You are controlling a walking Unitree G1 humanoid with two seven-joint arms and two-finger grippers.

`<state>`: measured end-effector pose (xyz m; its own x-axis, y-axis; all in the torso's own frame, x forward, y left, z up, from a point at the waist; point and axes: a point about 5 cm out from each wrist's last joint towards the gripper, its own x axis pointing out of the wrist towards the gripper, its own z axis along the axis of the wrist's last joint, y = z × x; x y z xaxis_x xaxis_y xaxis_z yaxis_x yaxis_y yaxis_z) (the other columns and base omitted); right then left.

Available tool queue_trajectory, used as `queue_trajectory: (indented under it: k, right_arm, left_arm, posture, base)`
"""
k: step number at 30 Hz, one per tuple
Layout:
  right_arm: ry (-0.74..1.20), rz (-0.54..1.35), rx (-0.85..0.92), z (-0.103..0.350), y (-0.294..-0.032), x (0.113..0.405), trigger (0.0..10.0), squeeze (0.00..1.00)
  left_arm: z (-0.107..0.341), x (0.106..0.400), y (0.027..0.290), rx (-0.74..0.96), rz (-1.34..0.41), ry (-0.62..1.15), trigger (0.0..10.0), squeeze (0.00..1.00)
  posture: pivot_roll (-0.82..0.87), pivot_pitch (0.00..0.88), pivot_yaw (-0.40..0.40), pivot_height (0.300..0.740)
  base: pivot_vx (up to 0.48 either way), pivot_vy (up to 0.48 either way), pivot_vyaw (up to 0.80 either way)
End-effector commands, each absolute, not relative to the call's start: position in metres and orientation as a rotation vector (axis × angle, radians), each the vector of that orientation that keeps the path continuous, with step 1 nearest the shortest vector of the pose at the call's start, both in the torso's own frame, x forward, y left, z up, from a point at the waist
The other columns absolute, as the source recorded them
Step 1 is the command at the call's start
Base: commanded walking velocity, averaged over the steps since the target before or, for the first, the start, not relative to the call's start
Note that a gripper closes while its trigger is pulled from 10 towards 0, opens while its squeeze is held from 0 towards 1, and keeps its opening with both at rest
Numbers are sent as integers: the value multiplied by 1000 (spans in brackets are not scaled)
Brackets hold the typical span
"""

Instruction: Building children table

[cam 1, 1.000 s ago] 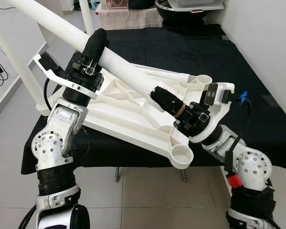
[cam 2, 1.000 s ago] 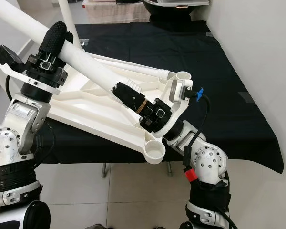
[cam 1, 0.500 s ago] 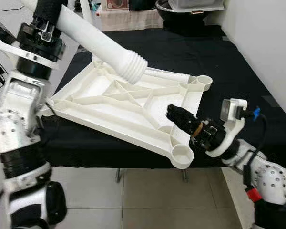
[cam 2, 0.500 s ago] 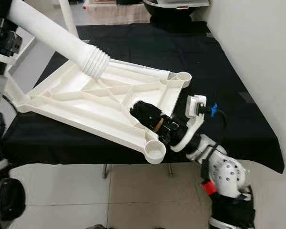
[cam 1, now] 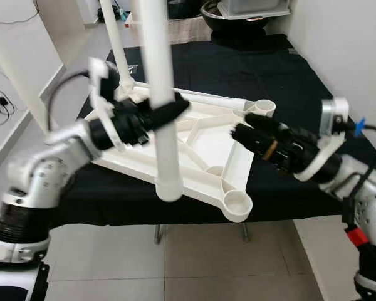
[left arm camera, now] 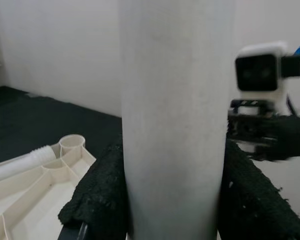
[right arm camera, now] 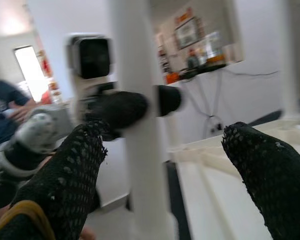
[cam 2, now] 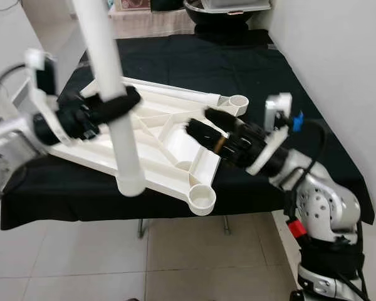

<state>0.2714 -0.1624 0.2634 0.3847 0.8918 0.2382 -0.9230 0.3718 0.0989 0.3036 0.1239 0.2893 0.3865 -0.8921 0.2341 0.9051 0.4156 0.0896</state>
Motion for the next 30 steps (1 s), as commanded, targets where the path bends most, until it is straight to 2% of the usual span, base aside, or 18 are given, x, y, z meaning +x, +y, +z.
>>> queue_trajectory:
  k: [1, 3, 4, 5, 13, 17, 20, 30]
  right_arm:
    - [-116, 1253, 211, 258, -148, 265, 10000, 0]
    - [-100, 1287, 186, 255, -142, 263, 10000, 0]
    - [-74, 1291, 151, 249, -136, 264, 10000, 0]
    - [-44, 1272, 119, 240, -129, 268, 10000, 0]
    - [-16, 1207, 106, 230, -119, 279, 10000, 0]
    - [-29, 1190, 109, 233, -120, 281, 10000, 0]
    - [-35, 1203, 109, 234, -118, 279, 10000, 0]
    - [-17, 1246, 70, 228, -106, 275, 10000, 0]
  left_arm:
    - [280, 306, 121, 0, -1139, -275, 39, 0]
    - [276, 307, 117, 26, -1137, -291, 39, 0]
    - [276, 307, 114, 8, -1143, -319, 4314, 0]
    - [277, 306, 110, -11, -1163, -359, 10000, 0]
    - [283, 298, 103, -129, -1274, -444, 10000, 0]
    - [283, 282, 115, -287, -1508, -401, 10000, 0]
    - [279, 276, 123, -337, -1599, -375, 10000, 0]
    - [270, 271, 122, -319, -1650, -365, 10000, 0]
  posture:
    - [-62, 111, 68, 740]
    - [-62, 111, 68, 740]
    - [-65, 114, 69, 740]
    - [-67, 117, 67, 740]
    - [-66, 128, 65, 740]
    - [-67, 134, 71, 740]
    - [-66, 135, 71, 740]
    - [-67, 135, 78, 740]
  base:
    - [0, 0, 0]
    - [0, 0, 0]
    - [0, 0, 0]
    - [0, 0, 0]
    - [0, 0, 0]
    - [0, 0, 0]
    - [0, 0, 0]
    - [0, 0, 0]
